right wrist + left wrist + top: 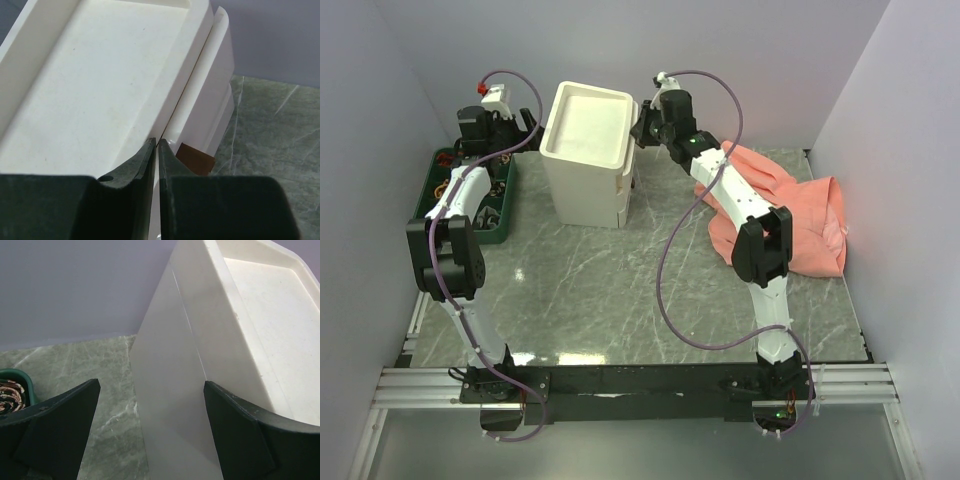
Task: Sort the stationery into containers
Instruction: Close the drawer in the storage box.
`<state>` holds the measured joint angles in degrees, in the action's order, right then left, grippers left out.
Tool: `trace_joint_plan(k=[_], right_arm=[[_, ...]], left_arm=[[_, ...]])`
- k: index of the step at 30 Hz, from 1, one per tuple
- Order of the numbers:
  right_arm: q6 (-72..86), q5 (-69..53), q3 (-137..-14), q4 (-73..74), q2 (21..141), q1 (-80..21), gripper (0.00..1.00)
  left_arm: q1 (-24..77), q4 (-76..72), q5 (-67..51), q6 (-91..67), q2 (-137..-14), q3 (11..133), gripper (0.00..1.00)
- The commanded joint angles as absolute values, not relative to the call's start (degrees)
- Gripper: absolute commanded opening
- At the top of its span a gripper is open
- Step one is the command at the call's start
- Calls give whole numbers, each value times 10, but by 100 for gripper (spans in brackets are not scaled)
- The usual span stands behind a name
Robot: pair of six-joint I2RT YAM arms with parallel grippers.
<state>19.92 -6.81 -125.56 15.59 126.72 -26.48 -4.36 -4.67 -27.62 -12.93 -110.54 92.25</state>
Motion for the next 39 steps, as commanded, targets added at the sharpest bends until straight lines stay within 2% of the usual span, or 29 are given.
trace_joint_plan(k=[1, 13, 27, 34, 35, 36, 37, 39], right_arm=[[207, -55, -1250, 147, 1218, -256, 11], [185, -37, -1202, 162, 1227, -246, 10], [205, -55, -1261, 151, 1283, -291, 14], [196, -33, -1219, 175, 1228, -265, 15], [192, -33, -1195, 179, 1212, -258, 17], [192, -32, -1176, 183, 1195, -251, 20], [190, -35, -1157, 190, 1161, -227, 33], [178, -50, -1090, 196, 1123, -201, 49]], left_arm=[[-3, -33, -338, -136, -1095, 930, 93], [-4, -39, -338, -142, -1107, 938, 93], [-4, -39, -342, -136, -1093, 918, 93], [-5, -26, -318, -130, -1072, 914, 95], [-5, -18, -311, -130, -1068, 913, 99], [-8, -13, -303, -122, -1057, 911, 99], [-14, -9, -301, -119, -1050, 910, 100], [-27, 13, -297, -106, -1031, 909, 100]])
